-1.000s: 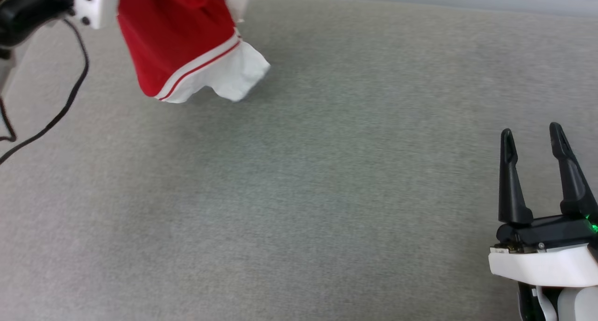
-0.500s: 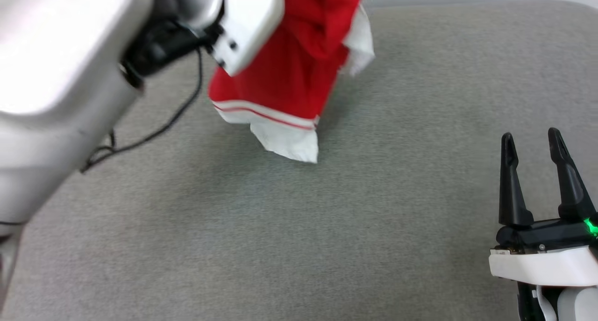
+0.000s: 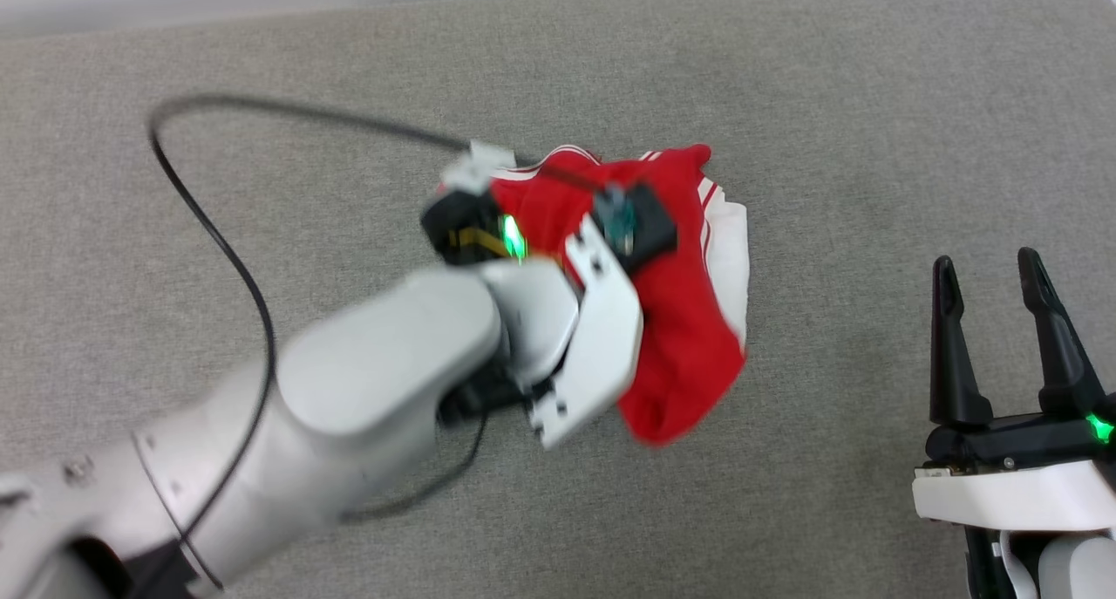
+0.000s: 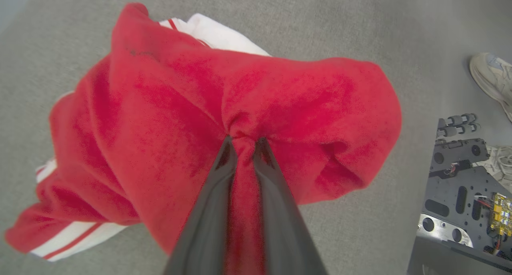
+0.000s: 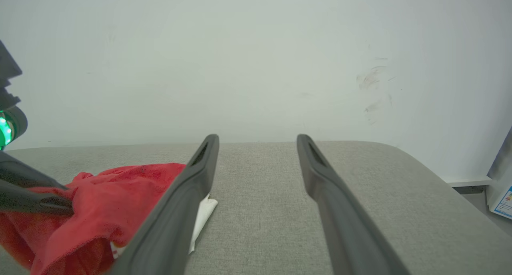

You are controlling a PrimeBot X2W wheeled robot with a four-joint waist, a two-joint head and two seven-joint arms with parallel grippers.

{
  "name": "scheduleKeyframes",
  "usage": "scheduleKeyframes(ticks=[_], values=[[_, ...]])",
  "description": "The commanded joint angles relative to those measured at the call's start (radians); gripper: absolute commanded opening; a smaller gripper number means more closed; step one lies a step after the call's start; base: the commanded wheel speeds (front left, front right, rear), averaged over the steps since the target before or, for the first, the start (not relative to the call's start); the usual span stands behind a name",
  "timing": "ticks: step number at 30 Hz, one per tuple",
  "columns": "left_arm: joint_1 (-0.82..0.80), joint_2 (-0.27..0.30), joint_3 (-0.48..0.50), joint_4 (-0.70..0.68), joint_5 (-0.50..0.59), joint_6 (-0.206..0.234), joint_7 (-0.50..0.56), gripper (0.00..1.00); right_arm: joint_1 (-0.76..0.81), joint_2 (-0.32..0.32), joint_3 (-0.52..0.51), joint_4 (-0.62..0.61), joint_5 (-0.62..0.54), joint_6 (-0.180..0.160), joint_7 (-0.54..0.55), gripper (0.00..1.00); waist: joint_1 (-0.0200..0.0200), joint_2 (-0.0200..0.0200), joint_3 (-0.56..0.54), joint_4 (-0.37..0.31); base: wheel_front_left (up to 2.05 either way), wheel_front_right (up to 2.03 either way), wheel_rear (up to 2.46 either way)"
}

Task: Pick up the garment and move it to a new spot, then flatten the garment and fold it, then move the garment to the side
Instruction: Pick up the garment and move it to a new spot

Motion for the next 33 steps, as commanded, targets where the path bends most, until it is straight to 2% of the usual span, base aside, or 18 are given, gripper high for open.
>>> scheduleKeyframes(ticks=[1, 8, 10, 12, 13, 14, 18, 21, 26, 33], values=[[0.052, -0.011, -0.012, 0.005, 0.008, 0.0, 0.002, 0.0, 0.002, 0.002, -0.004, 0.004, -0.005, 0.0, -0.002, 1.0, 0.0, 0.0, 0.001, 0.003, 0.0, 0.0, 0.0], [0.285, -0.048, -0.02, -0.015, 0.087, 0.0, 0.095, 0.0, 0.001, 0.002, -0.008, 0.018, -0.012, 0.0, -0.002, 1.0, 0.0, 0.0, -0.001, 0.019, 0.0, 0.0, 0.0], [0.324, -0.051, -0.023, -0.01, 0.098, 0.0, 0.095, 0.0, 0.002, 0.002, -0.007, 0.02, -0.015, 0.0, -0.002, 1.0, 0.0, 0.0, -0.005, 0.025, 0.0, 0.0, 0.0], [0.33, -0.055, -0.023, 0.006, 0.116, 0.0, 0.053, 0.0, 0.008, 0.002, -0.007, 0.024, -0.018, 0.0, -0.002, 1.0, 0.0, 0.0, -0.013, 0.032, 0.0, 0.0, 0.0], [0.322, -0.059, -0.021, 0.018, 0.126, 0.0, 0.018, 0.6, 0.013, 0.002, -0.007, 0.025, -0.02, 0.0, -0.002, 1.0, 0.0, 0.0, -0.02, 0.036, 0.0, 0.0, 0.0], [0.312, -0.063, -0.019, 0.03, 0.131, 0.0, -0.023, 1.0, 0.019, 0.002, -0.009, 0.028, -0.021, 0.0, -0.002, 1.0, 0.0, 0.0, -0.028, 0.041, 0.0, 0.0, 0.0], [0.284, -0.075, 0.016, 0.063, 0.158, 0.003, -0.188, 1.0, 0.038, 0.002, -0.011, 0.034, -0.025, 0.0, -0.002, 1.0, 0.0, 0.0, -0.066, 0.057, 0.0, 0.0, 0.0], [0.282, -0.081, 0.057, 0.059, 0.197, 0.033, -0.318, 1.0, 0.055, 0.002, -0.011, 0.037, -0.033, 0.0, -0.002, 1.0, 0.0, 0.0, -0.096, 0.072, 0.0, 0.0, 0.0], [0.309, -0.066, 0.127, 0.043, 0.254, 0.131, -0.506, 1.0, 0.08, 0.002, -0.013, 0.047, -0.042, 0.0, -0.002, 1.0, 0.0, 0.0, -0.143, 0.097, 0.0, 0.0, 0.0], [0.39, -0.035, 0.26, 0.036, 0.286, 0.324, -0.749, 1.0, 0.109, 0.002, -0.02, 0.051, -0.051, 0.0, -0.002, 1.0, 0.0, 0.0, -0.184, 0.13, 0.0, 0.0, 0.0]])
